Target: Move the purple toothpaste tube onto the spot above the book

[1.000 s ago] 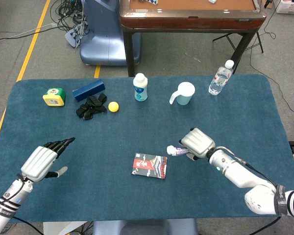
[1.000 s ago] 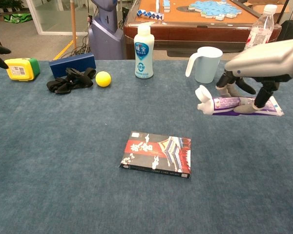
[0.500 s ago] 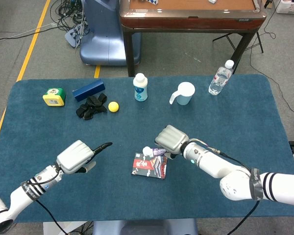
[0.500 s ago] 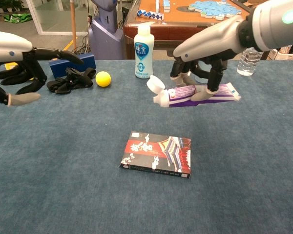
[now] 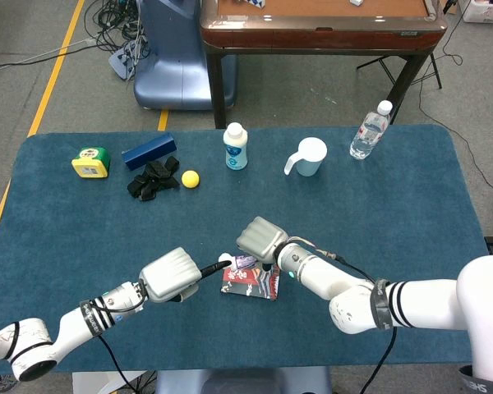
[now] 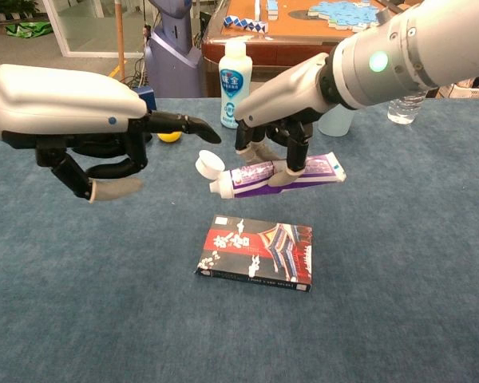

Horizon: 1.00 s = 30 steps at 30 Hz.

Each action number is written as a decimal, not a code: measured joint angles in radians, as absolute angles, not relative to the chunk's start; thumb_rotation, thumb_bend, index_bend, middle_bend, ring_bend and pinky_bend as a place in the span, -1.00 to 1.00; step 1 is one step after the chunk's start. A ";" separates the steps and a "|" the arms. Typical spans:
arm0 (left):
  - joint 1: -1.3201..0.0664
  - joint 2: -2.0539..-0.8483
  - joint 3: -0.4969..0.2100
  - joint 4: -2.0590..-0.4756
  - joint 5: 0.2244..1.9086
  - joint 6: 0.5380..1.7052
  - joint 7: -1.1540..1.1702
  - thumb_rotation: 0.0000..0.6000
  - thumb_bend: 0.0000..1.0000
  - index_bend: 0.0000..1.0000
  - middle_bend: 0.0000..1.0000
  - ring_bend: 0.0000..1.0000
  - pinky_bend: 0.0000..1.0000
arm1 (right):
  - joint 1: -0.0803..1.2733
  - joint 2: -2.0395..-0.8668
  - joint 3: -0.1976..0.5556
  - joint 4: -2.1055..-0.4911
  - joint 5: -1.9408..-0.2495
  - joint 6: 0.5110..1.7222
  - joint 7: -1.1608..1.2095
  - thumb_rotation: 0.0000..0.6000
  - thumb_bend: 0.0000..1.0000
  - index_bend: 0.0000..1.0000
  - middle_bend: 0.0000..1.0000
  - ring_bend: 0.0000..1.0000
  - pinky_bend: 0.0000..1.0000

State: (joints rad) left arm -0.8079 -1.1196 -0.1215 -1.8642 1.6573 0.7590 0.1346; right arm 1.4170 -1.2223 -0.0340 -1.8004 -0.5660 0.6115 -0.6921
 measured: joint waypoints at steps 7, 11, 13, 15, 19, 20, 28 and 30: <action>-0.829 -1.154 -0.113 -1.840 1.614 0.743 0.149 1.00 -0.04 -0.97 0.64 0.74 0.70 | 1.417 -1.229 -0.047 -1.807 -0.594 0.628 -0.655 1.00 0.87 0.88 0.61 0.43 -0.20; -0.834 -1.163 -0.103 -1.829 1.592 0.740 0.163 1.00 -0.04 -0.96 0.64 0.74 0.70 | 1.410 -1.222 -0.048 -1.810 -0.621 0.634 -0.627 1.00 0.91 0.89 0.61 0.44 -0.20; -0.834 -1.165 -0.097 -1.826 1.582 0.743 0.171 1.00 -0.04 -0.96 0.64 0.74 0.70 | 1.404 -1.217 -0.048 -1.812 -0.638 0.641 -0.614 1.00 0.92 0.89 0.61 0.44 -0.20; -0.833 -1.167 -0.092 -1.824 1.574 0.748 0.174 1.00 -0.04 -0.96 0.64 0.74 0.70 | 1.399 -1.212 -0.048 -1.814 -0.649 0.644 -0.600 1.00 0.92 0.89 0.61 0.44 -0.20; -0.831 -1.166 -0.080 -1.820 1.566 0.754 0.179 1.00 -0.04 -0.96 0.64 0.74 0.70 | 1.390 -1.206 -0.049 -1.814 -0.667 0.649 -0.583 1.00 0.92 0.90 0.62 0.45 -0.20; -0.831 -1.165 -0.077 -1.820 1.565 0.756 0.179 1.00 -0.04 -0.96 0.64 0.74 0.70 | 1.389 -1.206 -0.049 -1.813 -0.672 0.650 -0.579 1.00 0.92 0.91 0.62 0.45 -0.20; -0.817 -1.153 -0.056 -1.812 1.555 0.781 0.161 1.00 -0.04 -0.96 0.64 0.74 0.70 | 1.366 -1.197 -0.046 -1.807 -0.717 0.661 -0.541 1.00 0.93 0.92 0.63 0.47 -0.20; -0.813 -1.151 -0.051 -1.810 1.554 0.788 0.156 1.00 -0.04 -0.96 0.63 0.73 0.70 | 1.361 -1.196 -0.045 -1.806 -0.725 0.662 -0.532 1.00 0.93 0.92 0.63 0.47 -0.20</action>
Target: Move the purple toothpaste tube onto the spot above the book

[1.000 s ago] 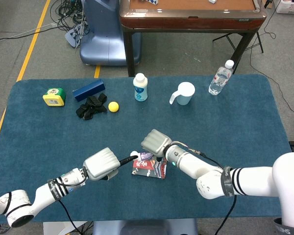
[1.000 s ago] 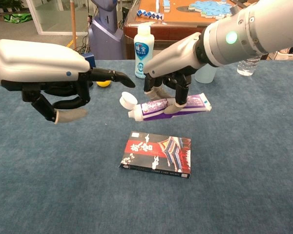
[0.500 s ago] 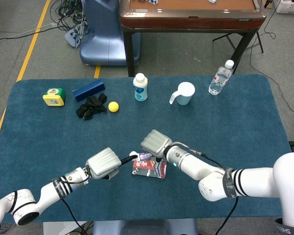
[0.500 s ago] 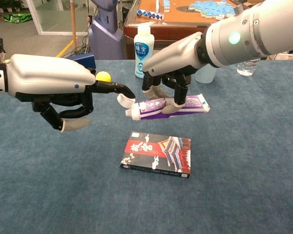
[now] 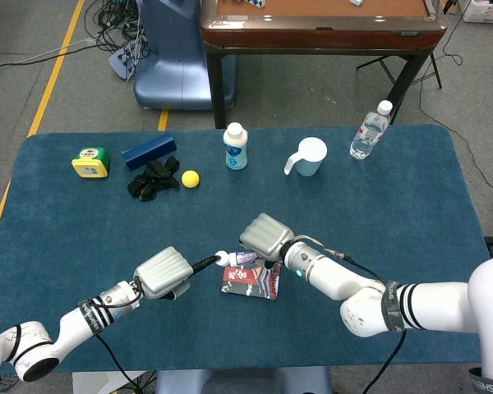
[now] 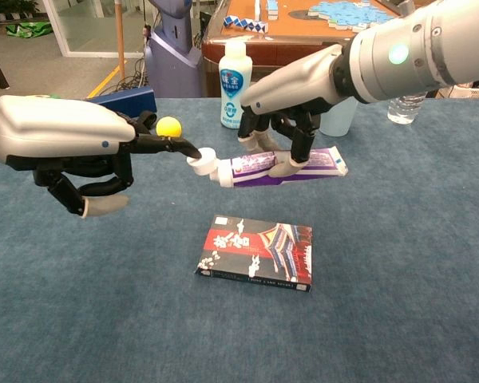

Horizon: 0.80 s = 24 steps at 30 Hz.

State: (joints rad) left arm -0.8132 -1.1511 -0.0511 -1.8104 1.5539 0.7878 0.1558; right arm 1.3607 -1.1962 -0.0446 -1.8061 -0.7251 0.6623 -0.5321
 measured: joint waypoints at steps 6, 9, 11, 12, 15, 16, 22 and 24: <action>-0.805 -1.149 -0.038 -1.807 1.554 0.802 0.145 1.00 -0.04 -0.96 0.63 0.73 0.70 | 1.344 -1.191 -0.033 -1.804 -0.752 0.667 -0.502 1.00 0.93 0.92 0.63 0.48 -0.20; -0.804 -1.151 -0.035 -1.807 1.554 0.808 0.142 1.00 -0.04 -0.96 0.62 0.73 0.70 | 1.336 -1.188 -0.025 -1.803 -0.766 0.671 -0.488 1.00 0.93 0.92 0.63 0.48 -0.20; -0.805 -1.153 -0.034 -1.808 1.555 0.810 0.141 1.00 -0.04 -0.96 0.62 0.72 0.70 | 1.332 -1.187 -0.022 -1.802 -0.773 0.672 -0.485 1.00 0.93 0.92 0.63 0.48 -0.20; -0.805 -1.154 -0.034 -1.809 1.556 0.812 0.141 1.00 -0.04 -0.96 0.62 0.72 0.70 | 1.330 -1.188 -0.020 -1.801 -0.776 0.672 -0.482 1.00 0.93 0.92 0.63 0.49 -0.20; -0.807 -1.158 -0.035 -1.809 1.556 0.816 0.145 1.00 -0.04 -0.97 0.61 0.71 0.70 | 1.326 -1.191 -0.016 -1.798 -0.780 0.676 -0.478 1.00 0.93 0.92 0.63 0.49 -0.20; -0.807 -1.159 -0.035 -1.809 1.556 0.818 0.145 1.00 -0.04 -0.97 0.61 0.71 0.70 | 1.325 -1.192 -0.015 -1.798 -0.781 0.676 -0.475 1.00 0.93 0.92 0.63 0.49 -0.20; -0.789 -1.160 -0.034 -1.811 1.548 0.853 0.144 1.00 -0.05 -1.00 0.48 0.49 0.68 | 1.299 -1.192 -0.004 -1.799 -0.797 0.682 -0.434 1.00 0.93 0.92 0.63 0.49 -0.16; -0.768 -1.154 -0.032 -1.814 1.536 0.882 0.132 1.00 -0.05 -1.00 0.37 0.33 0.66 | 1.276 -1.190 0.004 -1.798 -0.818 0.687 -0.396 1.00 0.93 0.92 0.63 0.49 -0.14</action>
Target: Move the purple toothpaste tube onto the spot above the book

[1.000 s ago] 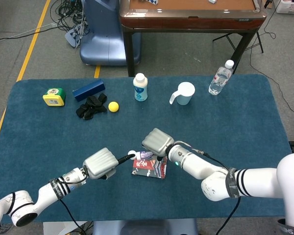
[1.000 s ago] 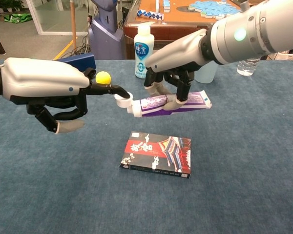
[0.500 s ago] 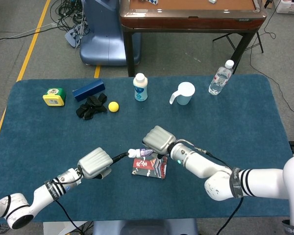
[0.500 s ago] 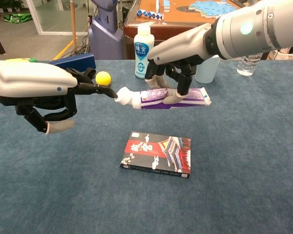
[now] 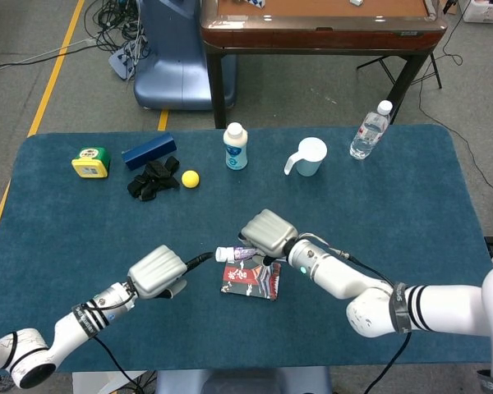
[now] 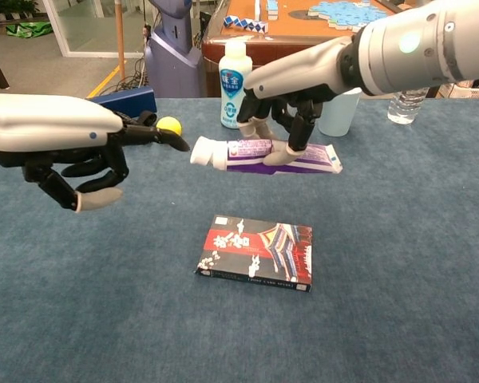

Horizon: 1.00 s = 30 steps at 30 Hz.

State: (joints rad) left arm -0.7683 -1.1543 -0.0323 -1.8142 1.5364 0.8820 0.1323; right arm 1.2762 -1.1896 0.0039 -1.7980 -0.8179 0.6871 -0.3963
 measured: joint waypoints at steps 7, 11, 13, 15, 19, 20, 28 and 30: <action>-0.697 -1.122 -0.034 -1.824 1.481 0.963 -0.018 0.97 -0.47 -1.00 -0.36 -0.34 0.20 | 1.166 -1.187 0.036 -1.786 -0.961 0.721 -0.225 1.00 0.93 0.92 0.64 0.50 0.22; -0.663 -1.104 -0.045 -1.824 1.457 1.000 -0.149 -0.10 -0.62 -1.00 -0.72 -0.69 -0.17 | 1.115 -1.189 0.052 -1.776 -1.046 0.727 -0.126 1.00 0.93 0.93 0.65 0.51 0.27; -0.649 -1.098 -0.055 -1.823 1.447 1.017 -0.226 -0.42 -0.65 -1.00 -0.81 -0.78 -0.29 | 1.092 -1.194 0.057 -1.772 -1.093 0.727 -0.089 1.00 0.93 0.93 0.65 0.51 0.29; -0.635 -1.096 -0.065 -1.821 1.440 1.033 -0.307 -0.74 -0.68 -1.00 -0.89 -0.86 -0.40 | 1.072 -1.203 0.062 -1.767 -1.133 0.727 -0.062 1.00 0.93 0.93 0.65 0.52 0.31; -0.615 -1.096 -0.083 -1.817 1.435 1.053 -0.452 -1.00 -0.75 -1.00 -0.93 -0.90 -0.54 | 1.043 -1.238 0.075 -1.763 -1.172 0.742 -0.024 1.00 0.93 0.94 0.65 0.54 0.37; -0.612 -1.098 -0.086 -1.815 1.436 1.056 -0.478 -1.00 -0.77 -1.00 -0.94 -0.92 -0.57 | 1.038 -1.248 0.078 -1.762 -1.178 0.748 -0.016 1.00 0.93 0.95 0.66 0.54 0.38; -0.593 -1.155 -0.131 -1.802 1.428 1.105 -0.552 -1.00 -0.90 -1.00 -1.00 -0.98 -0.72 | 0.998 -1.364 0.104 -1.742 -1.218 0.798 0.034 1.00 0.93 0.95 0.67 0.56 0.43; -0.591 -1.182 -0.145 -1.796 1.419 1.120 -0.549 -1.00 -0.91 -1.00 -1.00 -0.98 -0.73 | 0.990 -1.400 0.109 -1.730 -1.227 0.811 0.040 1.00 0.93 0.95 0.67 0.57 0.46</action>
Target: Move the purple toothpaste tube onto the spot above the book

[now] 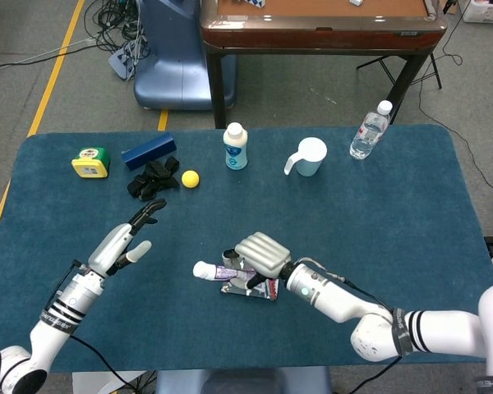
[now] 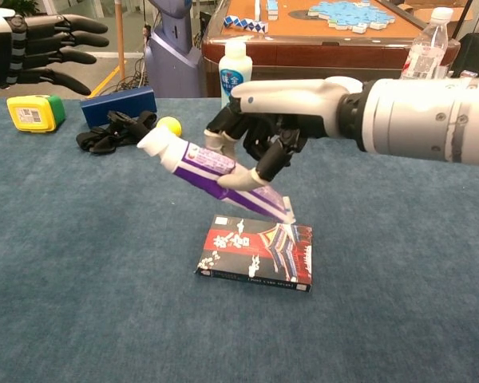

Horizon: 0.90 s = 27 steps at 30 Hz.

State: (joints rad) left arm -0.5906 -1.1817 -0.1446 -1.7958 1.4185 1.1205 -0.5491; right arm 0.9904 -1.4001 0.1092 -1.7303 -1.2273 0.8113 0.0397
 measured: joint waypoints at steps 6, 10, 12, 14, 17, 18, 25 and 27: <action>-0.593 -1.256 -0.176 -1.772 1.394 1.146 -0.517 -1.00 -0.95 -1.00 -1.00 -0.98 -0.74 | 0.979 -1.505 0.137 -1.689 -1.234 0.837 0.058 1.00 0.93 0.96 0.68 0.58 0.51; -0.599 -1.304 -0.184 -1.731 1.404 1.163 -0.492 -1.00 -0.97 -1.00 -1.00 -0.99 -0.79 | 0.979 -1.565 0.157 -1.653 -1.226 0.842 0.065 1.00 0.93 0.96 0.68 0.58 0.51; -0.602 -1.331 -0.186 -1.704 1.417 1.178 -0.471 -1.00 -0.98 -1.00 -1.00 -1.00 -0.80 | 0.980 -1.595 0.167 -1.633 -1.218 0.842 0.068 1.00 0.93 0.96 0.68 0.59 0.51; -0.604 -1.356 -0.187 -1.680 1.432 1.192 -0.452 -1.00 -0.98 -1.00 -1.00 -1.00 -0.81 | 0.981 -1.624 0.180 -1.611 -1.208 0.842 0.073 1.00 0.93 0.96 0.68 0.59 0.51; -0.608 -1.390 -0.185 -1.650 1.458 1.208 -0.429 -1.00 -0.99 -1.00 -1.00 -1.00 -0.82 | 0.982 -1.657 0.196 -1.583 -1.198 0.842 0.084 1.00 0.93 0.97 0.69 0.59 0.51; -0.609 -1.400 -0.183 -1.640 1.465 1.213 -0.422 -1.00 -0.99 -1.00 -1.00 -1.00 -0.82 | 0.983 -1.671 0.204 -1.572 -1.195 0.842 0.089 1.00 0.93 0.97 0.69 0.59 0.51; -0.610 -1.445 -0.170 -1.604 1.502 1.239 -0.399 -1.00 -1.00 -1.00 -1.00 -1.00 -0.84 | 0.984 -1.737 0.234 -1.514 -1.203 0.863 0.097 1.00 0.93 0.98 0.69 0.61 0.51; -0.611 -1.454 -0.168 -1.599 1.507 1.243 -0.398 -1.00 -1.00 -1.00 -1.00 -1.00 -0.84 | 0.985 -1.752 0.243 -1.501 -1.204 0.867 0.099 1.00 0.93 0.98 0.70 0.61 0.51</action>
State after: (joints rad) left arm -0.6106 -1.4539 -0.1683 -1.5986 1.5073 1.2430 -0.3982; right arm 0.9849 -1.7519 0.2433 -1.5011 -1.2040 0.8668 0.0992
